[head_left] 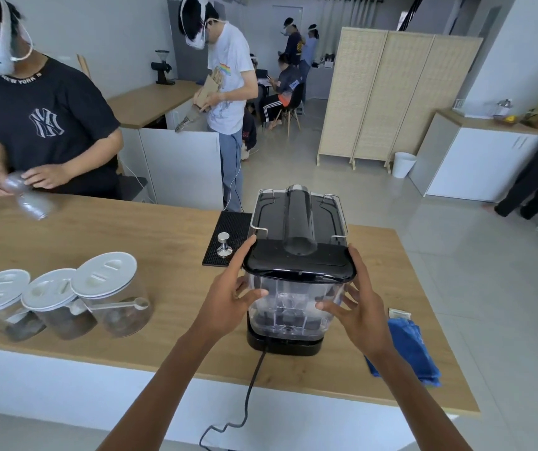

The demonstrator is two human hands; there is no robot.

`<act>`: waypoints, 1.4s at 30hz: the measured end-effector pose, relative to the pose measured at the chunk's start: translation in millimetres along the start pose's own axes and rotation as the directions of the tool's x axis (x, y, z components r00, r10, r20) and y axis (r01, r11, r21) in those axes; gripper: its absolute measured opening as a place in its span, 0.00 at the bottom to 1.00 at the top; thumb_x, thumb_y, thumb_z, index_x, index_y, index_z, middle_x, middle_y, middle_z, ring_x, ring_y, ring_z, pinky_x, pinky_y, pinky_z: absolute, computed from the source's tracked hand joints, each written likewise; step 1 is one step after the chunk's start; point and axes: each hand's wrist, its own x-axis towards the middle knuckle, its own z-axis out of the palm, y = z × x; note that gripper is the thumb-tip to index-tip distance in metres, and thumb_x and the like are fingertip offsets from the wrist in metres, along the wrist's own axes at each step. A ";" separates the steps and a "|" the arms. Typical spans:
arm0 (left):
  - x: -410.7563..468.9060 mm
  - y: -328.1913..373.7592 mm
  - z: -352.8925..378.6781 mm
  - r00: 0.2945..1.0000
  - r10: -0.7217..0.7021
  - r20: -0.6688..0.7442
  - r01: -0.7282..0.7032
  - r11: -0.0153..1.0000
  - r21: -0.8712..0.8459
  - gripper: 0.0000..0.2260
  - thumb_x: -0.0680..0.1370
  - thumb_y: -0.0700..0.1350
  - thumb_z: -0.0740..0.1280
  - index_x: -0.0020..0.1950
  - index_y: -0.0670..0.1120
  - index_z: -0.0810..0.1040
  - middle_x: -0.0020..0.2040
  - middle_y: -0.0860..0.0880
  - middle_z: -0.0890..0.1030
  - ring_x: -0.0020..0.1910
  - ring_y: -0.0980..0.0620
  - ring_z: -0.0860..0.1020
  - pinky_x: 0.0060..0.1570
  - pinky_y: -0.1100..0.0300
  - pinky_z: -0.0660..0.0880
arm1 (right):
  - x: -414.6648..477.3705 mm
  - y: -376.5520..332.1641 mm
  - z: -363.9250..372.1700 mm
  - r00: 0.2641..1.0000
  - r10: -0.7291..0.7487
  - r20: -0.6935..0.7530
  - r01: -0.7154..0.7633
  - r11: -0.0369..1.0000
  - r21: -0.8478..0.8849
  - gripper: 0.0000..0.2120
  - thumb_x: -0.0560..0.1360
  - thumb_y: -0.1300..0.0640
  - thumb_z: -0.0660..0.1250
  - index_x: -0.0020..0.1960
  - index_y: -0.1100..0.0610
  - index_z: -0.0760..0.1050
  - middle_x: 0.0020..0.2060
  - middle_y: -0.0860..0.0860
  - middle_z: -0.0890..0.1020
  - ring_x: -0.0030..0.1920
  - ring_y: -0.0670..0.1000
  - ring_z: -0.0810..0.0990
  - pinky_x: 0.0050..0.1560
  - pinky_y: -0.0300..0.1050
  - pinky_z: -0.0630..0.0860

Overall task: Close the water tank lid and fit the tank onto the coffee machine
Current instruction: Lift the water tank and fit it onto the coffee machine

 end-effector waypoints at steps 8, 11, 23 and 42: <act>2.3 -18.2 3.7 1.000 0.029 -0.010 -0.029 0.998 0.052 0.45 0.77 0.40 0.76 0.81 0.69 0.54 0.56 0.51 0.64 0.53 0.53 0.65 0.56 0.64 0.71 | -8.8 8.5 9.1 0.999 0.035 -0.025 -0.034 0.999 0.036 0.53 0.66 0.58 0.80 0.80 0.41 0.53 0.67 0.29 0.74 0.66 0.43 0.77 0.70 0.59 0.73; 2.6 -22.3 4.4 1.000 0.023 -0.019 -0.022 0.997 0.071 0.45 0.77 0.42 0.76 0.82 0.68 0.53 0.55 0.51 0.64 0.52 0.53 0.65 0.56 0.60 0.68 | -9.8 8.7 11.0 0.998 0.034 -0.045 -0.032 0.999 0.039 0.52 0.67 0.56 0.80 0.80 0.40 0.52 0.73 0.40 0.72 0.70 0.46 0.74 0.71 0.59 0.72; -4.6 -26.2 17.3 0.997 0.058 -0.059 -0.055 0.997 0.049 0.42 0.76 0.60 0.69 0.84 0.66 0.49 0.54 0.54 0.72 0.51 0.53 0.71 0.55 0.58 0.67 | -11.7 15.9 18.9 0.997 -0.002 -0.076 0.004 1.000 0.024 0.49 0.71 0.57 0.74 0.82 0.47 0.48 0.64 0.19 0.69 0.64 0.27 0.71 0.62 0.24 0.68; -5.3 -28.8 11.9 0.998 0.056 -0.025 -0.051 0.981 0.186 0.40 0.81 0.54 0.70 0.84 0.64 0.46 0.37 0.42 0.76 0.34 0.37 0.76 0.36 0.52 0.71 | -7.1 19.0 19.3 0.999 0.028 -0.038 -0.031 0.996 -0.089 0.51 0.74 0.56 0.76 0.80 0.38 0.44 0.61 0.55 0.81 0.53 0.38 0.80 0.65 0.44 0.74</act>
